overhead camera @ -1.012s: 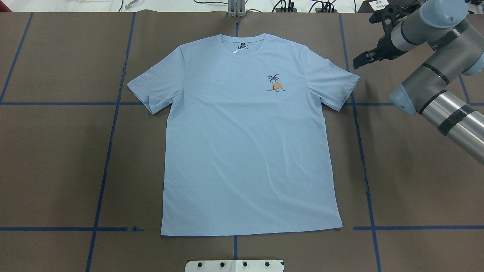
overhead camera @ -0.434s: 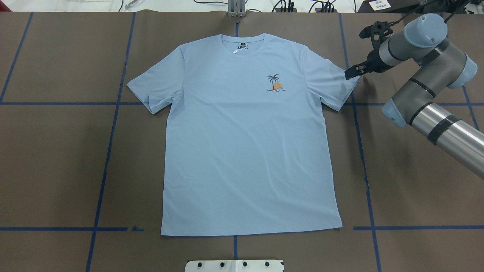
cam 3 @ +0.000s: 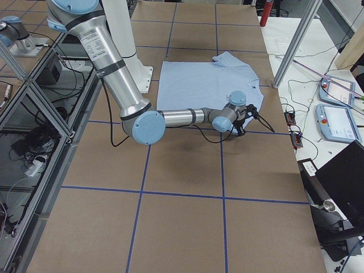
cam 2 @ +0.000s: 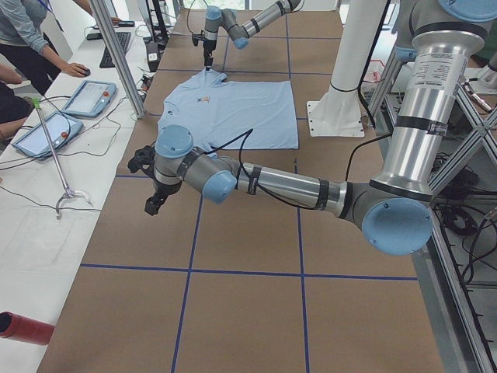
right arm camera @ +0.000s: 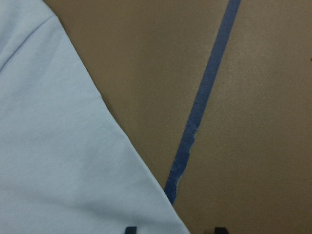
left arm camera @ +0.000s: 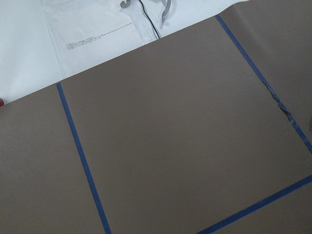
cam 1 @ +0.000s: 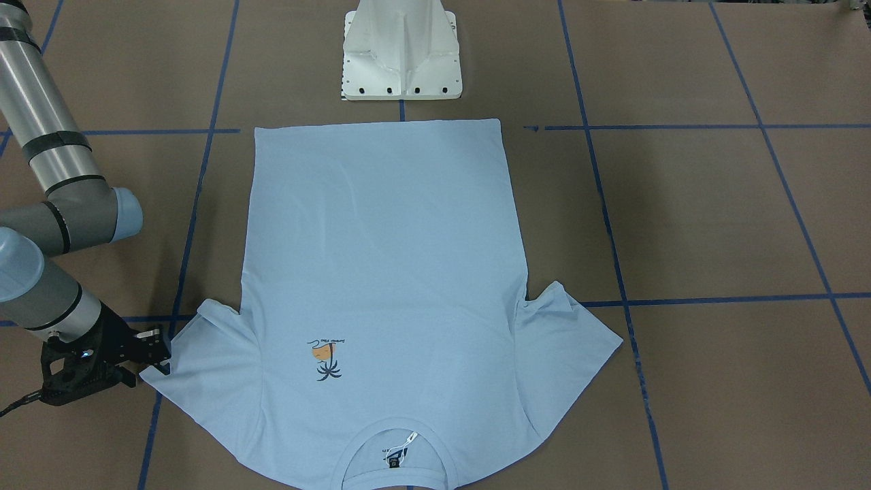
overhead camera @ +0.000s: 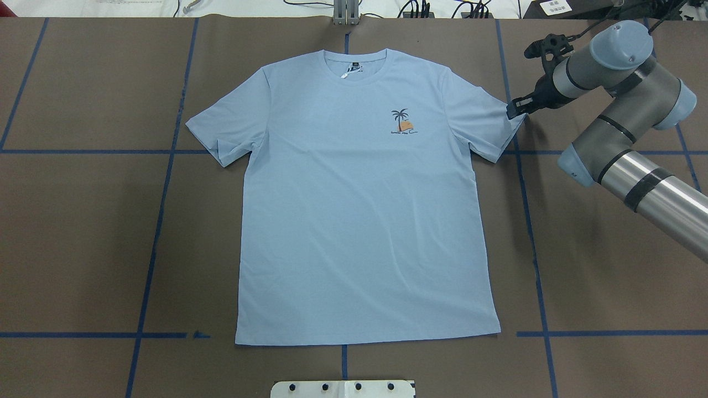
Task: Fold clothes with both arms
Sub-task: 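Move the right gripper to the sleeve nearest it, then grasp the sleeve with the right gripper and fold it inward over the chest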
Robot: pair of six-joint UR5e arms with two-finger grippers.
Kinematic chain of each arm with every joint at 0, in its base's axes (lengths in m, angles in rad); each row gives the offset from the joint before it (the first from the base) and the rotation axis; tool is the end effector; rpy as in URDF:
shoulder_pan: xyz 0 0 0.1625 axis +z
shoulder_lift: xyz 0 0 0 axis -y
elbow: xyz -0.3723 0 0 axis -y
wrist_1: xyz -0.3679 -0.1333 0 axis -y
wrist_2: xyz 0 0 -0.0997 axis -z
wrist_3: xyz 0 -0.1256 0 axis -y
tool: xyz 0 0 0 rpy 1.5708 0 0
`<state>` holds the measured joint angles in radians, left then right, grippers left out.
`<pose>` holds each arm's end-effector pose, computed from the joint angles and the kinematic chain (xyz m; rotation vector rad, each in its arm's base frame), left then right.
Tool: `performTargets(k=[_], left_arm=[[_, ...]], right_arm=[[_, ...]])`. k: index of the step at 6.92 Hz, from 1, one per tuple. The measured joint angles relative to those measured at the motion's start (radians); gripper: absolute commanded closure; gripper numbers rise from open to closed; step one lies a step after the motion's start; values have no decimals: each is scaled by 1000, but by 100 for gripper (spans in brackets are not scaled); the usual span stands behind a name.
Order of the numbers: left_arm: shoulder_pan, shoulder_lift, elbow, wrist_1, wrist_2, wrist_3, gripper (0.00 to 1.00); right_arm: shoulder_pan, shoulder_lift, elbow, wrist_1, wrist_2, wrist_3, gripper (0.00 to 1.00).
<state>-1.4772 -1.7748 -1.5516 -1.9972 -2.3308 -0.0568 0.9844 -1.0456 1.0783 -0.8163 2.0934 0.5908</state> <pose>0.0068 -0.5728 0.4768 0.5246 0.7779 0.2662 -0.3296 -0.6237 0.4788 0.3645 -0.8386 -0.2015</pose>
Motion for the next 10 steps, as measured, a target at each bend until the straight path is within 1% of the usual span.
performTargets(k=[1,4,5,7,9,10], left_arm=[[0,0,3,0,-1,0,0],[0,-2,4,0,-4,-2,0],[0,-3,4,0,-4,-2,0],[0,-2,5,1,-4,-3,0],[-1,-2,5,2,-4,-2,0],[-3,-3,4,1,-4,-2,0]], right_arm=[[0,-1,-1,-1,5,2,100],[0,1,3,-1,17,2,100],[1,5,15,0,40,2,100],[-1,22,69,1,94,13,100],[-29,102,85,-4,106,102,100],[-69,171,69,-31,73,162,100]])
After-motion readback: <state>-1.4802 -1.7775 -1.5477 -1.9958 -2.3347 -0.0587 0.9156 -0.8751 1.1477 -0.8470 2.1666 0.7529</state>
